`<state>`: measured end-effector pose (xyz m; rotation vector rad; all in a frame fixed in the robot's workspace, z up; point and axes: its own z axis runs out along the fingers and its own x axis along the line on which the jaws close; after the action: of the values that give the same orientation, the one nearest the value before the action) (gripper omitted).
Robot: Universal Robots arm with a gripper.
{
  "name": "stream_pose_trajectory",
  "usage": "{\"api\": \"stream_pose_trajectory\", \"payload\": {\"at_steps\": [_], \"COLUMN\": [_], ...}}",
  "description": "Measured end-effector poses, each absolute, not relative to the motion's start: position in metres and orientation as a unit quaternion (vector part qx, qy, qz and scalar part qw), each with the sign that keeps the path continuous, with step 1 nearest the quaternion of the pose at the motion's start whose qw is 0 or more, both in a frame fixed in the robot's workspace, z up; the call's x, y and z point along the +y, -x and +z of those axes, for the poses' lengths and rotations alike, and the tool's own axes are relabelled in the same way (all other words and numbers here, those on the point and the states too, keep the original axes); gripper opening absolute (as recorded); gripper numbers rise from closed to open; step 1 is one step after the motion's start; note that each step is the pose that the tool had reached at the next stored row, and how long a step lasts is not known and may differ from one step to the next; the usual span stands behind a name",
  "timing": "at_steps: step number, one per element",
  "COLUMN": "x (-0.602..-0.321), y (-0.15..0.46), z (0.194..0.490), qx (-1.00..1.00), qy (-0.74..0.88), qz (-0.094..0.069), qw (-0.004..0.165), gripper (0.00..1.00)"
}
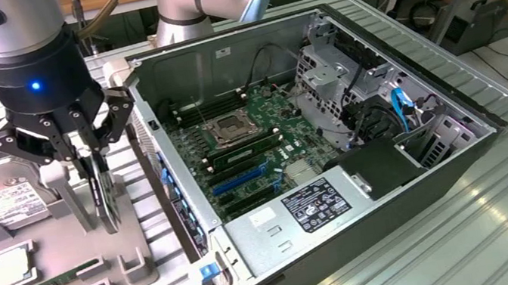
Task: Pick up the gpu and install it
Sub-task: 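Pick up the gpu and move the gpu toward the slot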
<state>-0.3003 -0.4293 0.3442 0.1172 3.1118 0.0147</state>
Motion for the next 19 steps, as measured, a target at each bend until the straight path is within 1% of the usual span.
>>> {"api": "stream_pose_trajectory", "payload": {"at_steps": [19], "x": [-0.429], "y": [0.3], "z": [0.356], "qx": [0.999], "qy": [-0.038], "qz": [0.005], "qw": [0.014], "gripper": [0.26]}}
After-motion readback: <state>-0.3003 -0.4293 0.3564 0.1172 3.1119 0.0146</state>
